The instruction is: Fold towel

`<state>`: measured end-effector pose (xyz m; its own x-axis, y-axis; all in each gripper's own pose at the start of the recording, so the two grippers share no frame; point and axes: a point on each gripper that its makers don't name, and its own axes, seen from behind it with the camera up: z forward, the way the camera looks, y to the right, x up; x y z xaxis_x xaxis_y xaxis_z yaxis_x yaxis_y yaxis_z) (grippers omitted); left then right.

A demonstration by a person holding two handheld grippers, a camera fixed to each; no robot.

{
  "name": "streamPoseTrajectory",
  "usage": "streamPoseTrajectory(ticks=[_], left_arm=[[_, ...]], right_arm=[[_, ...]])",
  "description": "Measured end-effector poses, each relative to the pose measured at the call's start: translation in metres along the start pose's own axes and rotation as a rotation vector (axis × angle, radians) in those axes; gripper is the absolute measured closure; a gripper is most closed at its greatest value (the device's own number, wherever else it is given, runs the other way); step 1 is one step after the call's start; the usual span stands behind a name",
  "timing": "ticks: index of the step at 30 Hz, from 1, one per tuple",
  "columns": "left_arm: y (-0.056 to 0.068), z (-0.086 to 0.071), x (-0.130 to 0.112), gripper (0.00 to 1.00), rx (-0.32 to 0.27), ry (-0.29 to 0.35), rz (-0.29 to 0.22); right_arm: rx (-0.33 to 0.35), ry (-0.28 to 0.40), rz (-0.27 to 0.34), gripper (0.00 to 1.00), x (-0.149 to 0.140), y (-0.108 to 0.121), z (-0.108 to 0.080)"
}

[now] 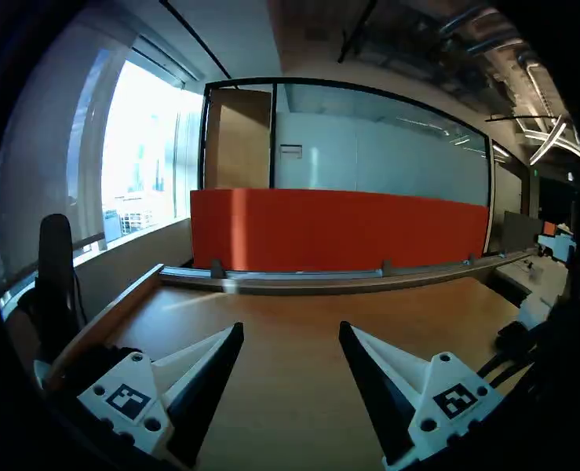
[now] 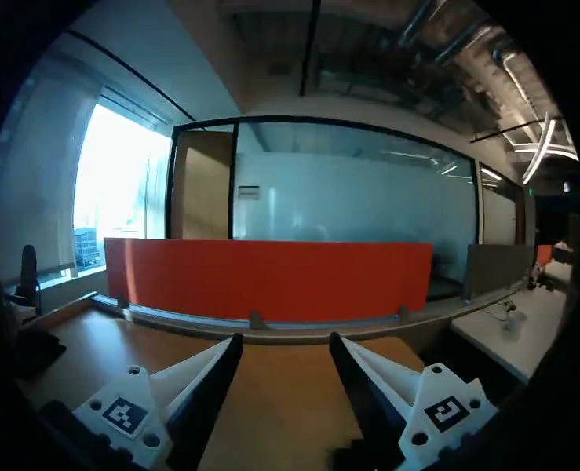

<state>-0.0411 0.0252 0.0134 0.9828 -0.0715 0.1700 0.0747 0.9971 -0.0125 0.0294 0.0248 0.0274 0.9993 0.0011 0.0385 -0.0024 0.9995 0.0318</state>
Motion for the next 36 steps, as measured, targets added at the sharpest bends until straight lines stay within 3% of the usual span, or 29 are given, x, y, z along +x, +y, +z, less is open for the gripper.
streamPoseTrajectory(ticks=[11,20,26,36], left_arm=[[-0.011,-0.001,0.015,0.10,0.022,0.051,0.001],[-0.008,-0.004,0.020,0.10,0.020,0.086,-0.007],[-0.009,-0.006,0.010,0.10,0.028,0.117,-0.003],[-0.028,-0.004,-0.028,0.10,0.069,0.146,0.032]], right_arm=[[0.031,-0.019,0.009,0.15,-0.003,-0.018,0.003],[0.053,-0.027,0.013,0.15,0.004,-0.030,0.001],[0.059,-0.024,0.017,0.14,0.009,-0.039,-0.002],[0.076,-0.006,0.060,0.14,0.007,-0.055,-0.004]])
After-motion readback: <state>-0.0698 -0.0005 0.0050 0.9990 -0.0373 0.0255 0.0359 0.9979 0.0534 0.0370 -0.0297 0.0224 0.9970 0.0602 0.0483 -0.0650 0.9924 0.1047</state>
